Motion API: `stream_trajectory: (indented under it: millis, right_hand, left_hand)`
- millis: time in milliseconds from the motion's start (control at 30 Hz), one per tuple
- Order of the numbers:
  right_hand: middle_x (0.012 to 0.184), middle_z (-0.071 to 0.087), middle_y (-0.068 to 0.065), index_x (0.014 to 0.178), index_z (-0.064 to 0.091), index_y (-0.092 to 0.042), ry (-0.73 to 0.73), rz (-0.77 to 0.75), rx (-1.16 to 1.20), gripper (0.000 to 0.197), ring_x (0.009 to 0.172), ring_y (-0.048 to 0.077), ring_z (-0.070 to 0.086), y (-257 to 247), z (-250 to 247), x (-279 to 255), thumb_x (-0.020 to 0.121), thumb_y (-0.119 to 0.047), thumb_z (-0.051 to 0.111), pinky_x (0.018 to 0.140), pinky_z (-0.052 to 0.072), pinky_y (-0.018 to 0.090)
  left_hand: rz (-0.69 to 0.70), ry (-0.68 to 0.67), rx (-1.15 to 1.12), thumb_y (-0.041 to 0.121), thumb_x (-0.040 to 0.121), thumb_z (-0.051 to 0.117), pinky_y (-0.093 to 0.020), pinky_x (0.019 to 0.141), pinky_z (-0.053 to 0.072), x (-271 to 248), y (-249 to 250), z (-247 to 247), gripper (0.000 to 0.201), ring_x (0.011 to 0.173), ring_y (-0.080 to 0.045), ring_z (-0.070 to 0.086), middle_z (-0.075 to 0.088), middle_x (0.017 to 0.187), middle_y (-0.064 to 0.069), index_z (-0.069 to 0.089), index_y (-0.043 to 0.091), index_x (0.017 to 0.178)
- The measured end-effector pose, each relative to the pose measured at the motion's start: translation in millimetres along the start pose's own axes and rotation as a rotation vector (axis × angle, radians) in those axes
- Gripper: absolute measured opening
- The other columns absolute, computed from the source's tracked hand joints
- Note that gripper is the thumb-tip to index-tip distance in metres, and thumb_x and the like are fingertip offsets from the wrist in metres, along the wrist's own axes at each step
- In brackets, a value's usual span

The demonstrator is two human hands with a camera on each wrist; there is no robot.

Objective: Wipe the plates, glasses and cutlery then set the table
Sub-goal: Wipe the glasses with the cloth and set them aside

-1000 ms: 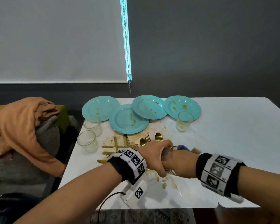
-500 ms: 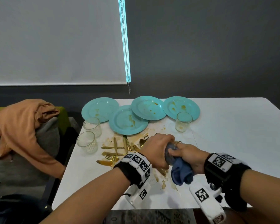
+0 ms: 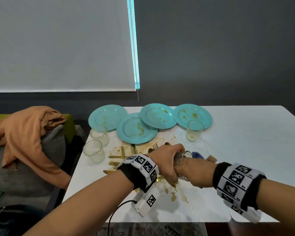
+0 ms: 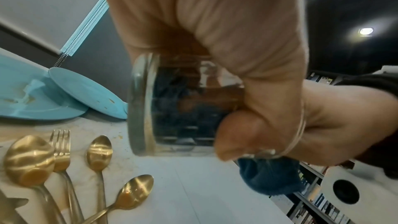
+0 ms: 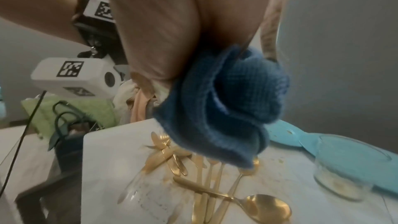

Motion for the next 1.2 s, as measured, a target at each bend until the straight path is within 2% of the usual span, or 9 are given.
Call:
stream_trajectory:
  millis: [200,400,600,733,800,900,1000,1100,1200]
  right_hand:
    - [0.094,0.065,0.0,0.108,0.058,-0.029,0.095,0.104,0.246,0.024,0.085,0.019,0.063,28.3,6.8,16.8,0.093,-0.02,0.042,0.081,0.05,0.032]
    - [0.084,0.067,0.009,0.098,0.058,-0.012,0.223,0.256,1.846,0.018,0.067,0.018,0.064,33.6,17.6,4.7,0.096,-0.002,0.044,0.058,0.051,0.028]
    - [0.088,0.059,-0.005,0.112,0.061,-0.007,0.068,0.12,0.395,0.023,0.099,0.024,0.059,20.1,1.1,1.9,0.093,-0.007,0.05,0.087,0.046,0.025]
    - [0.083,0.052,-0.002,0.117,0.058,-0.005,-0.02,0.028,0.146,0.038,0.078,0.02,0.059,0.5,7.0,-3.4,0.086,0.008,0.04,0.057,0.04,0.007]
    - [0.099,0.057,0.001,0.12,0.057,-0.009,0.058,0.026,0.065,0.038,0.089,0.02,0.057,-2.9,2.2,-0.8,0.088,0.004,0.04,0.064,0.038,0.011]
    - [0.08,0.047,-0.009,0.108,0.06,-0.014,0.122,0.144,0.253,0.022,0.096,0.021,0.057,11.8,-3.9,6.3,0.096,-0.008,0.042,0.072,0.04,0.019]
    - [0.074,0.057,-0.009,0.082,0.054,-0.022,0.139,0.207,1.04,0.023,0.068,-0.001,0.061,22.2,5.6,12.1,0.096,-0.006,0.047,0.059,0.044,0.008]
    - [0.087,0.069,0.013,0.097,0.059,-0.007,0.175,0.225,1.761,0.015,0.078,0.021,0.066,22.2,10.7,10.7,0.095,-0.001,0.046,0.069,0.055,0.032]
    - [0.106,0.065,0.018,0.109,0.059,-0.006,0.181,0.192,1.113,0.018,0.095,0.027,0.062,20.9,6.6,11.8,0.094,-0.008,0.051,0.086,0.05,0.04]
  left_hand:
    - [0.081,0.158,0.198,0.025,0.051,0.085,-0.036,0.082,0.046,1.9,13.4,0.8,0.081,0.098,-0.023,0.05,0.055,0.108,-0.006,0.047,0.016,0.121]
    - [0.166,0.308,0.216,0.026,0.051,0.083,-0.04,0.071,0.051,-5.4,12.9,-7.7,0.066,0.081,-0.027,0.057,0.062,0.094,-0.007,0.056,0.009,0.109]
    - [0.094,0.089,0.08,0.023,0.05,0.086,-0.036,0.079,0.05,-7.1,12.2,5.3,0.079,0.094,-0.02,0.052,0.055,0.106,-0.005,0.048,0.016,0.119]
    - [0.052,0.085,0.02,0.02,0.05,0.086,-0.03,0.073,0.048,-11.2,10.8,5.7,0.079,0.088,-0.017,0.052,0.055,0.102,-0.002,0.048,0.015,0.119]
    - [0.05,0.122,0.049,0.022,0.05,0.086,-0.032,0.077,0.049,-10.1,8.2,2.6,0.079,0.092,-0.018,0.051,0.054,0.102,0.0,0.048,0.016,0.119]
    - [0.077,0.235,0.125,0.025,0.049,0.085,-0.035,0.084,0.047,-11.5,8.0,-1.4,0.082,0.099,-0.023,0.052,0.057,0.109,-0.005,0.049,0.014,0.122]
    - [0.143,0.387,0.144,0.024,0.046,0.086,-0.037,0.079,0.051,-19.2,13.4,-5.0,0.078,0.09,-0.027,0.058,0.062,0.1,-0.008,0.054,0.009,0.116]
    - [0.164,0.458,0.095,0.028,0.052,0.085,-0.036,0.075,0.052,-20.6,7.8,-8.9,0.068,0.083,-0.027,0.059,0.062,0.094,-0.007,0.053,0.011,0.11]
    - [0.074,0.309,0.009,0.022,0.057,0.083,-0.031,0.085,0.046,-13.7,-5.3,-6.1,0.075,0.098,-0.022,0.052,0.056,0.108,-0.007,0.049,0.011,0.123]
Point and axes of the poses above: each hand's wrist, its own x-axis towards the middle knuckle, its own z-axis out of the palm, y = z × x, the point moved 10 cm from there along x, towards the middle knuckle
